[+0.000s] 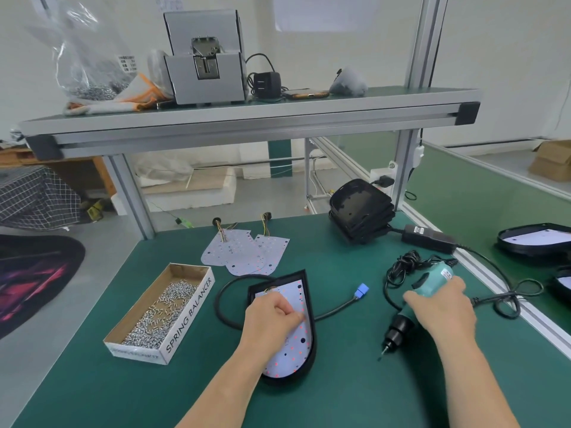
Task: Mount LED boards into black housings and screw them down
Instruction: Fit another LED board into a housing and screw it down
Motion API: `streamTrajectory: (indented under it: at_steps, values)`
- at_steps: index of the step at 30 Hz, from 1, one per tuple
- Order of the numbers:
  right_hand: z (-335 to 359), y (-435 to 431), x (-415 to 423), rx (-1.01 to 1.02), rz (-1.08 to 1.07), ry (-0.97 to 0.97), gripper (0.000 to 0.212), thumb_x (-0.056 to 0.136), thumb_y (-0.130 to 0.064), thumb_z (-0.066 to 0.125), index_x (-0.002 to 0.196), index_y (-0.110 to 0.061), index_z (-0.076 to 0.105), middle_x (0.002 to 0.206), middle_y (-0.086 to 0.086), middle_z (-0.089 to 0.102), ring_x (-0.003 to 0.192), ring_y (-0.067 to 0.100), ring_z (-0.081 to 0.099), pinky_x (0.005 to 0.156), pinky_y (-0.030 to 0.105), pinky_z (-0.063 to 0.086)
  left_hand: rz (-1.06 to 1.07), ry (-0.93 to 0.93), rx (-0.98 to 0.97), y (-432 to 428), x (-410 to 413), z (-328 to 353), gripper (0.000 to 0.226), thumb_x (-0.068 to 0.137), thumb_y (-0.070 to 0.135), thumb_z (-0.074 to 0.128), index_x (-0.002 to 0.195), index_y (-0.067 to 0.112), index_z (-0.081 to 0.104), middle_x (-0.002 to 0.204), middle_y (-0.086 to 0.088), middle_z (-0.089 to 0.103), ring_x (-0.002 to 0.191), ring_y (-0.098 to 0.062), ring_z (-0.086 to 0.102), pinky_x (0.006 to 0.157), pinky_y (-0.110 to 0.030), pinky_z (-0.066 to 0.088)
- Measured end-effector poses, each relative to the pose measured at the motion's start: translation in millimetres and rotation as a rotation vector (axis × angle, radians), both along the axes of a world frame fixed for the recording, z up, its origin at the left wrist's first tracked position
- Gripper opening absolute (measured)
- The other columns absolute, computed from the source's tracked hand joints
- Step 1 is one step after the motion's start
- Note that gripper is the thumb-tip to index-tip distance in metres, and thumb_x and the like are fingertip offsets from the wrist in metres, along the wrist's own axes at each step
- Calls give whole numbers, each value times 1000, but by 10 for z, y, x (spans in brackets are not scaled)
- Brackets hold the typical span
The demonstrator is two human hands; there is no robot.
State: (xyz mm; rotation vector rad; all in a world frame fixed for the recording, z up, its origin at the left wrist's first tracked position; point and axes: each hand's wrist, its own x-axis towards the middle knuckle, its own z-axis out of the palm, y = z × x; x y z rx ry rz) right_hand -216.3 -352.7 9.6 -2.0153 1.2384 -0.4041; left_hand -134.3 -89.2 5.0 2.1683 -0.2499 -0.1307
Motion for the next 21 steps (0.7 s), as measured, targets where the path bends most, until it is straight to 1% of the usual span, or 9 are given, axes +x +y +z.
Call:
streamTrajectory:
  at_steps: [3, 5, 7, 9, 11, 13, 15, 18, 21]
  values:
    - [-21, 49, 13, 114, -60, -180, 81, 78, -25, 77, 142, -5, 32, 113, 17, 56, 97, 37, 53, 78, 43, 48, -12, 20, -47, 14, -4, -16, 17, 78, 15, 80, 70, 16, 65, 55, 9, 54, 46, 0, 46, 49, -11, 35]
    - [-6, 73, 37, 345, -115, -364, 78, 77, -16, 79, 143, -7, 38, 110, 12, 55, 88, 30, 51, 70, 37, 45, -21, 40, -77, 26, -9, -31, 15, 77, 13, 80, 70, 16, 67, 54, 9, 53, 44, 1, 45, 49, -11, 36]
    - [2, 109, 64, 594, -54, -528, 50, 77, -4, 77, 123, -5, 56, 99, 10, 59, 70, 21, 50, 55, 28, 39, -17, 49, -107, 32, -9, -43, 17, 76, 12, 81, 68, 17, 68, 54, 11, 52, 44, 1, 44, 50, -11, 36]
    - [20, 176, 82, 723, 56, -608, 24, 78, 0, 74, 97, -11, 63, 89, 6, 63, 66, 15, 52, 46, 20, 39, -12, 49, -125, 33, -9, -49, 19, 75, 12, 82, 66, 18, 67, 53, 10, 52, 45, 0, 44, 50, -12, 36]
    - [54, 248, 103, 776, 112, -696, 20, 80, -5, 74, 90, -17, 62, 84, 0, 63, 69, 13, 55, 52, 21, 40, -14, 50, -134, 29, -9, -52, 21, 75, 12, 83, 64, 19, 66, 54, 10, 52, 46, -2, 44, 50, -12, 35]
    - [114, 295, 130, 808, 107, -804, 17, 83, -13, 76, 90, -19, 62, 79, -3, 62, 69, 10, 58, 59, 24, 41, -16, 51, -142, 28, -8, -53, 21, 74, 13, 83, 64, 18, 65, 54, 10, 51, 48, -3, 43, 51, -12, 35]
    - [212, 340, 172, 894, 80, -951, 13, 85, -18, 76, 93, -18, 66, 78, -3, 67, 70, 8, 64, 61, 23, 50, -16, 48, -146, 28, -17, -55, 21, 75, 13, 83, 65, 18, 65, 53, 11, 49, 48, -3, 42, 51, -12, 35]
    - [373, 506, 276, 961, 88, -1130, 10, 84, -12, 73, 93, -12, 69, 71, 0, 69, 64, 8, 64, 57, 18, 53, -24, 19, -139, 32, -41, -59, 23, 76, 11, 81, 64, 17, 63, 49, 13, 47, 45, -2, 40, 50, -11, 34]
    - [482, 687, 436, 957, -61, -1238, 20, 79, -6, 75, 88, -15, 59, 57, -9, 62, 51, 6, 57, 49, 17, 48, -33, -13, -134, 24, -76, -64, 24, 77, 8, 79, 64, 16, 60, 45, 14, 43, 44, -3, 37, 49, -12, 34]
